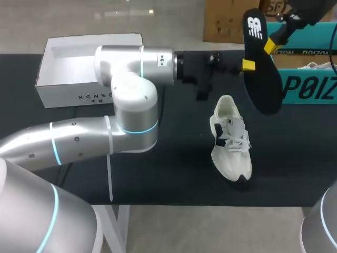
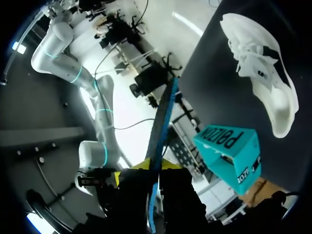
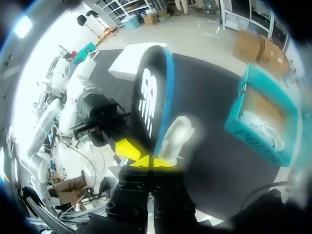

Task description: Take the shoe out of the shoebox, open the shoe tongue, remove and reinsert the insole, then place the shoe into the shoebox

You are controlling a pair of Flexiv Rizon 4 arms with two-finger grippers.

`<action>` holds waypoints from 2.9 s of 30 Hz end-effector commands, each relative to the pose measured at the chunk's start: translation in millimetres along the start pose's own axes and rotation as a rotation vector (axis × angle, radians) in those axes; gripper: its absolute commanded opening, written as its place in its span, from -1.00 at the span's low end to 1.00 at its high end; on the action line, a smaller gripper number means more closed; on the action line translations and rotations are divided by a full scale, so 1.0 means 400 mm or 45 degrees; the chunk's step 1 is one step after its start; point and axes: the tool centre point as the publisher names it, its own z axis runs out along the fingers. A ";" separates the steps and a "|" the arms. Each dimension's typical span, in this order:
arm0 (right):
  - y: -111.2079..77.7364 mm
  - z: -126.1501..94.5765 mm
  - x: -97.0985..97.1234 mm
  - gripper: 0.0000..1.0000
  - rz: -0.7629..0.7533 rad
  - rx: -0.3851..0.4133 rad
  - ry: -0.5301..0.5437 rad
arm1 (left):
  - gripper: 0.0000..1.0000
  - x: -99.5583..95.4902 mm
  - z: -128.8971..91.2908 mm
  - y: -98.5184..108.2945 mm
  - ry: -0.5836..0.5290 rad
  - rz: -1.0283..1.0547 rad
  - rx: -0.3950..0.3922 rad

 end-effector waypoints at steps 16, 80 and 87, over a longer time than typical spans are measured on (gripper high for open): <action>-0.095 -0.052 -0.050 1.00 0.086 -0.102 -0.122 | -1.00 -0.001 -0.039 -0.014 0.028 -0.020 -0.029; -0.272 -0.210 0.069 1.00 -0.359 -0.366 -0.297 | -1.00 0.025 -0.143 0.018 -0.287 -1.985 -0.131; -0.272 -0.210 0.069 1.00 -0.359 -0.366 -0.297 | -1.00 0.010 -0.164 0.048 -0.268 -1.977 -0.160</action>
